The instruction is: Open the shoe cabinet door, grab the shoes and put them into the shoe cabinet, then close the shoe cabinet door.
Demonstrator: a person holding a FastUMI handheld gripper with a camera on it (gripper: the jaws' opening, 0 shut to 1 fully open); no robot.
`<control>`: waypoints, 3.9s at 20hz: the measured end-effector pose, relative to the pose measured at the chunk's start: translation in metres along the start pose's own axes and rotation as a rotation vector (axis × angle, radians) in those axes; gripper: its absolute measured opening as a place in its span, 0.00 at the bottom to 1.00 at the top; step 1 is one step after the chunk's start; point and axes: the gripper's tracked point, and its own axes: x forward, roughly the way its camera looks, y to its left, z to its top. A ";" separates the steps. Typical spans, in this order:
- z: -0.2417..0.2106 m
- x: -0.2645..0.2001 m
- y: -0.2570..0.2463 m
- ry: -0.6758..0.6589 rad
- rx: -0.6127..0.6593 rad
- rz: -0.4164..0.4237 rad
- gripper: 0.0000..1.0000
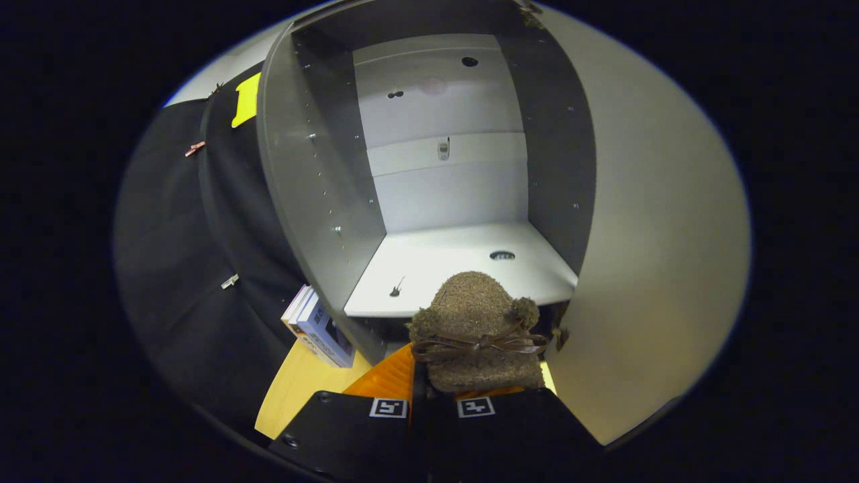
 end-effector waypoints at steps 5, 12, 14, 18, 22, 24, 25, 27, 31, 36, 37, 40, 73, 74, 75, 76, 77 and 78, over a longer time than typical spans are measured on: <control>0.046 0.056 0.003 0.010 -0.011 -0.006 0.12; 0.069 0.139 0.003 0.019 -0.093 -0.039 0.12; 0.068 0.165 0.003 0.042 -0.109 -0.047 0.12; 0.064 0.210 0.001 0.083 -0.099 -0.058 0.12; 0.059 0.240 -0.005 0.101 -0.083 -0.091 0.12; 0.051 0.249 -0.007 0.126 -0.078 -0.102 0.12; 0.050 0.250 -0.006 0.136 -0.070 -0.102 0.12; 0.051 0.249 -0.010 0.128 -0.070 -0.128 0.15; 0.049 0.229 -0.008 0.145 -0.066 -0.116 0.37; 0.055 0.183 0.000 0.102 -0.080 -0.055 0.80; 0.057 0.172 0.000 0.083 -0.090 -0.052 0.89; 0.060 0.136 -0.002 0.019 -0.085 -0.048 1.00; -0.011 -0.301 -0.131 -0.479 -0.021 -0.186 0.98; -0.015 -0.306 -0.136 -0.480 -0.023 -0.186 0.98; -0.016 -0.310 -0.144 -0.480 -0.036 -0.189 0.97; -0.017 -0.316 -0.152 -0.484 -0.045 -0.198 0.96; -0.018 -0.321 -0.162 -0.485 -0.048 -0.215 0.97; -0.017 -0.325 -0.173 -0.487 -0.049 -0.235 0.97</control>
